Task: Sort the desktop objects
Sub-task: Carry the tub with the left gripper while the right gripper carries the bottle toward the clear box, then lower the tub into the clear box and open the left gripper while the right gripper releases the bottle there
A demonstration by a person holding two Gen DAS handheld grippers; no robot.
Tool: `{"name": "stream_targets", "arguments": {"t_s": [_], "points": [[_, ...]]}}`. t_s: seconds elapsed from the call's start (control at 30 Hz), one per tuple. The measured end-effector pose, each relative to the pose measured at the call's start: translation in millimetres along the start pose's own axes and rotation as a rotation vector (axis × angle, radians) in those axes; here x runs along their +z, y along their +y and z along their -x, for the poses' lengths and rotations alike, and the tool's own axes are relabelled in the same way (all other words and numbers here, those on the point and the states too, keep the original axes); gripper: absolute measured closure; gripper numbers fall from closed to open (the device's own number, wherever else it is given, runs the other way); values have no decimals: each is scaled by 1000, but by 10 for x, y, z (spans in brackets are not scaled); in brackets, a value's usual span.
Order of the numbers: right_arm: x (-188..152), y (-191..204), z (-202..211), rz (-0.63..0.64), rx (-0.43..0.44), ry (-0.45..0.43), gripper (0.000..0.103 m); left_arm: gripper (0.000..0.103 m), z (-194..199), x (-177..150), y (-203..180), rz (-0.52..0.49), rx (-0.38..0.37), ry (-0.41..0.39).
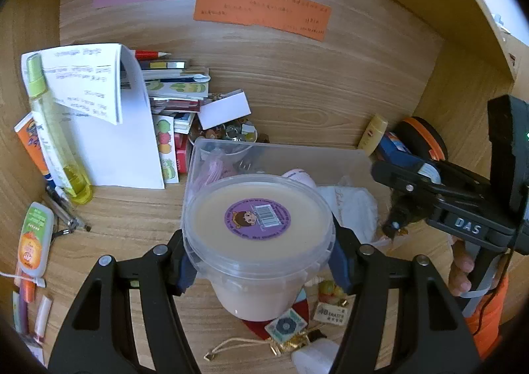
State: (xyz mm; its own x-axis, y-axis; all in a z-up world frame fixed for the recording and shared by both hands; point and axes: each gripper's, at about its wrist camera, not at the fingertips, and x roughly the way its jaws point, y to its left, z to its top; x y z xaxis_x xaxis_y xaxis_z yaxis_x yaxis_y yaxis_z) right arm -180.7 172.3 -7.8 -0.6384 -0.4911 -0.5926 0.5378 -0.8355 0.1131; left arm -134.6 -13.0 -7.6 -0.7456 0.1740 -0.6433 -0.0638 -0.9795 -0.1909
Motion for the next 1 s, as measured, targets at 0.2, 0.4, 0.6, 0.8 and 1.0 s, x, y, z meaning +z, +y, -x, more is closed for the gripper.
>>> {"name": "stream_targets", "arguments": {"t_s": [0.2, 0.4, 0.6, 0.8, 1.0], "points": [[55, -68, -295, -26, -18, 33, 50, 39, -191, 80, -33, -10, -4, 22], [-36, -149, -497, -42, -49, 74, 50, 39, -397, 125, -44, -21, 0, 56], [-132, -223, -647, -51, -78, 112, 50, 39, -539, 149, -32, -27, 13, 67], [-178, -157, -707, -12, -108, 117, 50, 39, -647, 163, -40, -32, 18, 76], [-220, -97, -782, 25, -122, 139, 50, 39, -763, 141, -17, -25, 12, 105]]}}
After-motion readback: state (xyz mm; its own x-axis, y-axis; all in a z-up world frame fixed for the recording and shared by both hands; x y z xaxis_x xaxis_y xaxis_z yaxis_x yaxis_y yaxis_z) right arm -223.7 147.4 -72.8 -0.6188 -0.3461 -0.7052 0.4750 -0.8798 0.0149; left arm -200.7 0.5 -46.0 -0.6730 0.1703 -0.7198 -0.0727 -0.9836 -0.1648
